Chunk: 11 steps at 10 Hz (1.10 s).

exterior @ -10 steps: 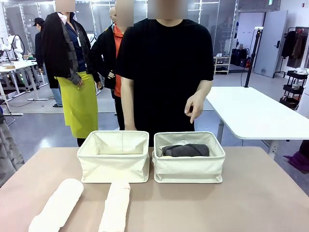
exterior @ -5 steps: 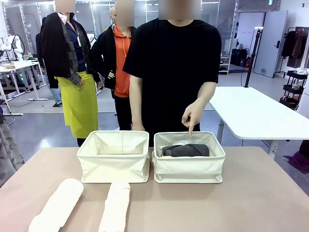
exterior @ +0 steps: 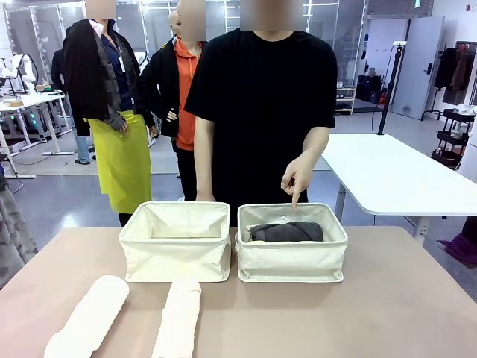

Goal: Divide the towels into two baskets.
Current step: Pick up one hotel-folded towel from the bottom of the table and place it in the Fabric basket indicated by the person.

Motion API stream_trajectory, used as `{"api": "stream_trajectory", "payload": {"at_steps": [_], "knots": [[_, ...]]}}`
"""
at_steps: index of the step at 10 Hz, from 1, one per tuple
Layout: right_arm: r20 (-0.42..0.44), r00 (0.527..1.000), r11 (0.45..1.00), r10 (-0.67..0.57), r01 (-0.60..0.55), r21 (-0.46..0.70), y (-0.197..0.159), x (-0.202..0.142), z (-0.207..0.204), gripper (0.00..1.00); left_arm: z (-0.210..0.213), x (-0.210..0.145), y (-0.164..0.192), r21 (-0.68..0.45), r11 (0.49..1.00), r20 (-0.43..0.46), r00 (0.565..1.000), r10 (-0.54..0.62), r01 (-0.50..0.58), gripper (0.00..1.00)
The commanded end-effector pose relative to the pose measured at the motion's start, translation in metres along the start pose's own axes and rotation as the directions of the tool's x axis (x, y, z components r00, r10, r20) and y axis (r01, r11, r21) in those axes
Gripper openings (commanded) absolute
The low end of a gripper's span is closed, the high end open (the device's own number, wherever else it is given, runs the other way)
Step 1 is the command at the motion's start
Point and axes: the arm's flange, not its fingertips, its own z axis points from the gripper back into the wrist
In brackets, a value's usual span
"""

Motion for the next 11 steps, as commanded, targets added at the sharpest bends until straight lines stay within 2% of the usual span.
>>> {"api": "stream_trajectory", "payload": {"at_steps": [1, 11], "knots": [[0.016, 1.000, 1.000, 0.008, -0.009, 0.012, 0.0023, 0.0006, 0.0005, 1.00, 0.0025, 0.0002, -0.0006, -0.009, 1.000, 0.009, 1.000, -0.003, 0.004, 1.00], [0.016, 1.000, 1.000, 0.008, -0.009, 0.012, 0.0023, 0.0006, 0.0005, 1.00, 0.0025, 0.0002, -0.0006, -0.009, 1.000, 0.009, 1.000, -0.003, 0.004, 1.00]]}}
